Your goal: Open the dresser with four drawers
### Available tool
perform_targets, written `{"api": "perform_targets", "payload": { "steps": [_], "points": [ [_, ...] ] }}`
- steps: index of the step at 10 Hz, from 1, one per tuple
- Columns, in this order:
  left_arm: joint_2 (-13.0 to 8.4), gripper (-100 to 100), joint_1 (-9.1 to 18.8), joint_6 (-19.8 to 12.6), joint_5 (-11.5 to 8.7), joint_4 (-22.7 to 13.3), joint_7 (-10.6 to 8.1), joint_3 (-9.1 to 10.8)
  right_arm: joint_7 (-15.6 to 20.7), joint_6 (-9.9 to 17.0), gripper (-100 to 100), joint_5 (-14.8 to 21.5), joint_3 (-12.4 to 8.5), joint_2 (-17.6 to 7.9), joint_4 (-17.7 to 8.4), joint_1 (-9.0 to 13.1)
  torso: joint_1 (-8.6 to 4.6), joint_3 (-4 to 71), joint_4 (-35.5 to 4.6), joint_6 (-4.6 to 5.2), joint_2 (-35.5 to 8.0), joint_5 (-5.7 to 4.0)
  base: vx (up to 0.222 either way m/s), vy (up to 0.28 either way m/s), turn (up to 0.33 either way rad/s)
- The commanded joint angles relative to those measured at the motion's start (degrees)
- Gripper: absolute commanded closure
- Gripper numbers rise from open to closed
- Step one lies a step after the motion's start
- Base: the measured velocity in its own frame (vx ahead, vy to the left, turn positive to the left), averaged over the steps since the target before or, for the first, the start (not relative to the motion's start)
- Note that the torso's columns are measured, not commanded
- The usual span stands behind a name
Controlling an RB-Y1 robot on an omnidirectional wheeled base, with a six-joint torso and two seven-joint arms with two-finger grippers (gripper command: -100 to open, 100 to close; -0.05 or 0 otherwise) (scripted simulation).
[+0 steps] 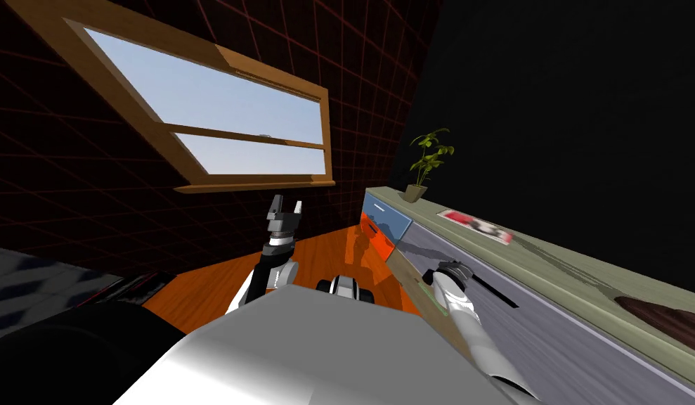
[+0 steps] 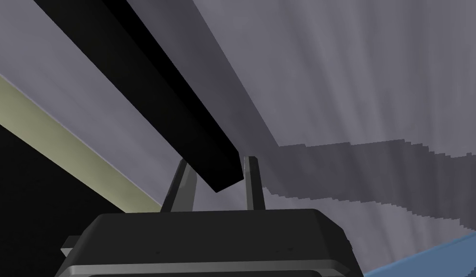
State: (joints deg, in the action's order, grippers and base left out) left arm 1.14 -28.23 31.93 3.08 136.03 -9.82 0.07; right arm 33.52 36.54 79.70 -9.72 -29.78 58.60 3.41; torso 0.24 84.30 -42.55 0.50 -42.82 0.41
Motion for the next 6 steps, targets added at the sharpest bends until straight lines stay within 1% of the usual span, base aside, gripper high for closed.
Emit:
{"api": "perform_targets", "payload": {
  "steps": [1, 2, 3, 4, 5, 6],
  "points": [
    [0.0, 0, 0.02, 0.0, 0.0, 0.0, 0.0, 0.0, -1.18, -1.77, 100, 0.84, 0.84, -0.66, 3.77, -2.76, -0.01, -0.08, -0.03, -0.18, -0.13, -0.05, 0.124, 0.049, -0.209],
    [0.0, 0, 0.02, 0.0, 0.0, -0.01, 0.0, 0.0, -1.85, -3.01, 100, 1.35, 1.59, -0.79, 5.36, -4.42, 0.04, -0.07, -0.04, -0.19, -0.1, -0.04, 0.174, 0.063, -0.362],
    [0.0, 0, 0.01, 0.0, 0.0, 0.0, 0.0, 0.0, -2.51, -4.25, 100, 1.86, 2.35, -0.92, 7.39, -6.08, 0.04, 0.02, 0.03, 0.08, 0.03, -0.01, 0.212, 0.099, -0.369],
    [0.0, 0, 0.0, 0.0, 0.0, 0.0, 0.0, 0.0, -2.51, -4.25, 100, 1.86, 2.35, -0.92, 8.12, -6.08, 0.05, 0.09, 0.07, 0.07, 0.13, -0.02, 0.146, 0.092, -0.281],
    [0.0, 0, 0.01, 0.0, 0.0, 0.0, 0.0, 0.0, -3.18, -5.49, 100, 2.36, 3.1, -1.04, 10.29, -7.73, -0.04, 0.0, 0.0, -0.08, -0.03, -0.03, 0.123, 0.078, -0.301],
    [0.0, 0, 0.02, 0.0, 0.0, 0.0, 0.0, 0.0, -3.85, -6.73, 100, 2.87, 3.86, -1.17, 12.03, -9.39, -0.1, -0.06, -0.02, 0.01, -0.12, -0.04, 0.17, 0.098, -0.371]
  ]
}}
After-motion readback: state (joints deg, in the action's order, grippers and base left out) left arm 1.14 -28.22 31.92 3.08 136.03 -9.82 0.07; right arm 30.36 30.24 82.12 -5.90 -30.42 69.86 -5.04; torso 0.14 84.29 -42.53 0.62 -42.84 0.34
